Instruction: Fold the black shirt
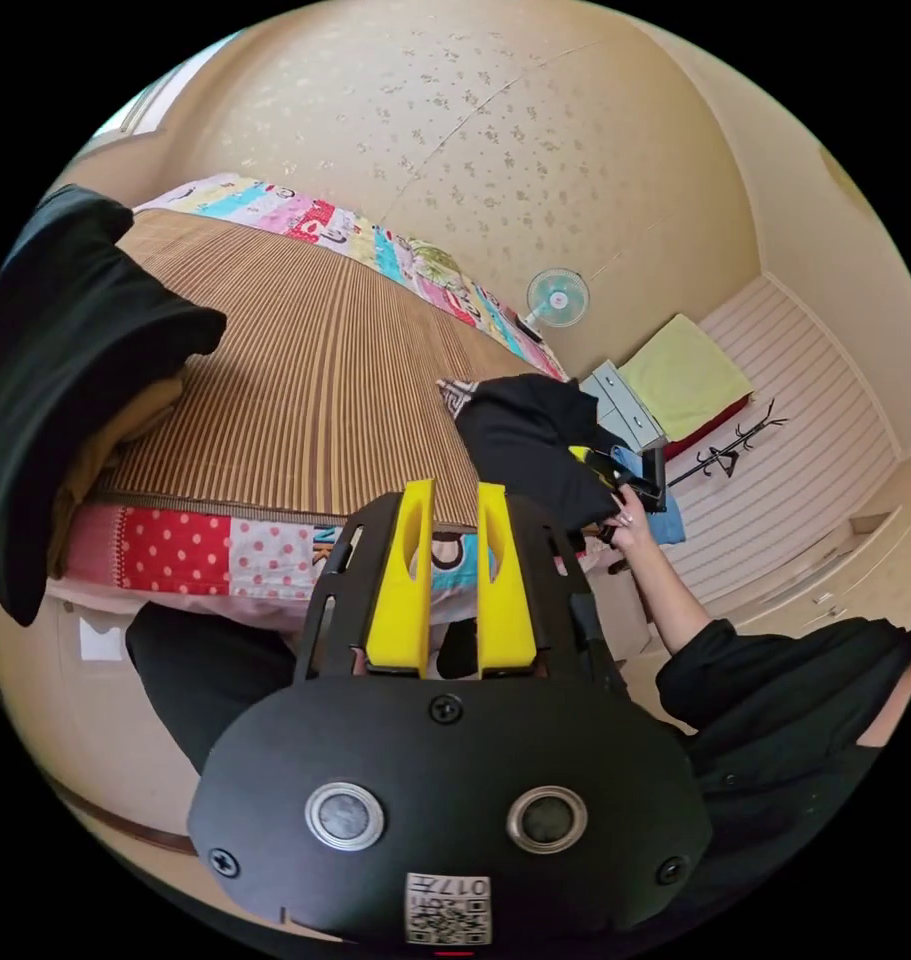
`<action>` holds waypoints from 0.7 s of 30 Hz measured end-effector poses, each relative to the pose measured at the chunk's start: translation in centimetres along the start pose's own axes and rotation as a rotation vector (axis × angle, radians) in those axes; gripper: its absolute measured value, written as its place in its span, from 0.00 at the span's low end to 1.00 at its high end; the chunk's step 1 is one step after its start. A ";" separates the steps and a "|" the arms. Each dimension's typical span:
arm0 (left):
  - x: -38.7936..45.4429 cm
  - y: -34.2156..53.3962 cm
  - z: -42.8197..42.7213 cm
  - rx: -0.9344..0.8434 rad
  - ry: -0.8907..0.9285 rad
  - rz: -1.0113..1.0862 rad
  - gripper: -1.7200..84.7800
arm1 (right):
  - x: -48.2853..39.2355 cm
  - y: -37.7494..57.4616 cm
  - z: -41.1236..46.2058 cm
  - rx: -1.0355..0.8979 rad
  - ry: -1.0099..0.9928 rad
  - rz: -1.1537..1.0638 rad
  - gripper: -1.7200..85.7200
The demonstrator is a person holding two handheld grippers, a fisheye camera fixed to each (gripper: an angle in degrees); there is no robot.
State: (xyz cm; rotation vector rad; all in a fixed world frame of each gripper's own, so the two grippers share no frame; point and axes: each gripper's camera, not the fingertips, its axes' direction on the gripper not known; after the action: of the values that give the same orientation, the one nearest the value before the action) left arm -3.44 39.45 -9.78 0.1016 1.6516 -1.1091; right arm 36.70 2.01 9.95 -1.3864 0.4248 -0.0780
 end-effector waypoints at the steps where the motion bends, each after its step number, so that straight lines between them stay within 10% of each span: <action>1: -0.4 0.4 0.7 -0.038 -0.025 -0.012 0.10 | 3.5 2.3 -1.3 0.039 0.031 0.091 0.10; 16: 1.8 0.5 7.4 -0.126 0.160 -0.005 0.12 | 6.4 2.9 -5.3 -0.065 0.202 0.183 0.10; 21: 2.1 0.6 11.7 -0.239 0.196 -0.014 0.15 | 7.6 4.1 -7.1 -0.066 -0.009 0.153 0.15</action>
State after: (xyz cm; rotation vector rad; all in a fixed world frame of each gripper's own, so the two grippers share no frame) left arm 4.46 30.68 -11.52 0.0450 1.9507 -0.9265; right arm 40.58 -6.12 3.27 -1.4136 0.5283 0.0682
